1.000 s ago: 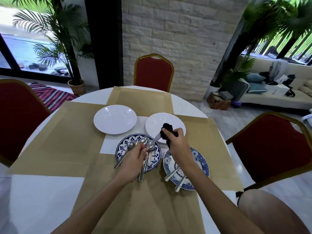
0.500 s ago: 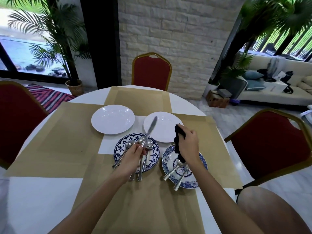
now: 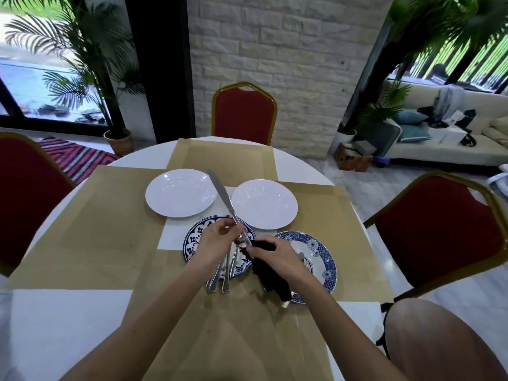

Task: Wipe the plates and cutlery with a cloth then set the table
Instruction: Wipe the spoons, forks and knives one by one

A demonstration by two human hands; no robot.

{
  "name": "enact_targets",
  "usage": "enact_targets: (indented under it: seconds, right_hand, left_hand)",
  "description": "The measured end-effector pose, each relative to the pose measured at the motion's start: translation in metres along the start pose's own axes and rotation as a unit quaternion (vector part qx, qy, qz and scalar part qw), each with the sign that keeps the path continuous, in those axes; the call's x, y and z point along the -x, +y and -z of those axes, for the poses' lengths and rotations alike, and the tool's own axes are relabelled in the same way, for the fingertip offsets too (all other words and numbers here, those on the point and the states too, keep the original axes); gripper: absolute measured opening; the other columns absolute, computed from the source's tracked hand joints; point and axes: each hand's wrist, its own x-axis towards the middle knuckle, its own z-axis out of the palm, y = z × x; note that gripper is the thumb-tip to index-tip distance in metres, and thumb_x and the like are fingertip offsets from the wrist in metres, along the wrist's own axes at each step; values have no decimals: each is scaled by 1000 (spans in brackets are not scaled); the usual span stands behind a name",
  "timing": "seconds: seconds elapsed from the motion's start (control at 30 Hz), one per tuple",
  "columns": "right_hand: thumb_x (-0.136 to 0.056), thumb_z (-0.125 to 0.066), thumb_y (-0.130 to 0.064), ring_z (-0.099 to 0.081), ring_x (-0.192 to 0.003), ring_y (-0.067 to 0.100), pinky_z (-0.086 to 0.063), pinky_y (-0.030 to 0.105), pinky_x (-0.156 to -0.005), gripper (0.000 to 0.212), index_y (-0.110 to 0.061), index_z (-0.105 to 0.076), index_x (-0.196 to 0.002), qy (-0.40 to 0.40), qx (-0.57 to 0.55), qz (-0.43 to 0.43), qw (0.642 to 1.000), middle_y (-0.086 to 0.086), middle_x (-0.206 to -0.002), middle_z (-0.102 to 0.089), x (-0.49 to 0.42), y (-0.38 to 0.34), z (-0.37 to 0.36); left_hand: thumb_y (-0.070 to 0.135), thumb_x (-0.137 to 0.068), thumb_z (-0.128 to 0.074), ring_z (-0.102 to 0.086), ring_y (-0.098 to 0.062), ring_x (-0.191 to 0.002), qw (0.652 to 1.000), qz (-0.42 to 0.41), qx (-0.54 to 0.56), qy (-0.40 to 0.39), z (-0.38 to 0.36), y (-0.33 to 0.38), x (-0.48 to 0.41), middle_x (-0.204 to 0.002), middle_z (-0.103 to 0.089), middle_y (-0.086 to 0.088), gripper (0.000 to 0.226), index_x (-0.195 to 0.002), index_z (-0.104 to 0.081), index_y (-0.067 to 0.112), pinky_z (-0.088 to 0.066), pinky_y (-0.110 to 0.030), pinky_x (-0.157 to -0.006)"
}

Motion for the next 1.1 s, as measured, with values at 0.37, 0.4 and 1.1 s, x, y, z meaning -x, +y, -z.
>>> enact_targets:
  seconds: [0.37,0.4,1.1]
  right_hand:
    - [-86,-72,-20,-64,-66,21,-55,41,-69,11,-13,-72,-95,-58,53,-17,997,6,-79,-68,0,-4,12]
    - [-87,-72,-20,-64,-65,19,-54,38,-66,12,-13,-72,-96,-61,56,-15,996,5,-78,-68,2,-6,12]
    - [-84,-66,-50,-61,-99,17,-51,35,-84,49,-30,-55,-127,46,443,133,885,-3,-109,-67,-20,-36,7]
  left_hand:
    - [16,-91,-63,-56,-2,-49,994,17,78,80,16,18,-6,-77,-66,-5,13,-87,-67,4,-42,-13,-45]
    - [14,-91,-63,-57,-1,-48,993,15,79,83,17,20,-5,-77,-66,-6,13,-88,-67,3,-42,-12,-45]
    - [14,-87,-68,-60,-18,-69,990,22,96,106,8,13,3,-77,-67,-6,9,-78,-67,12,-49,-22,-63]
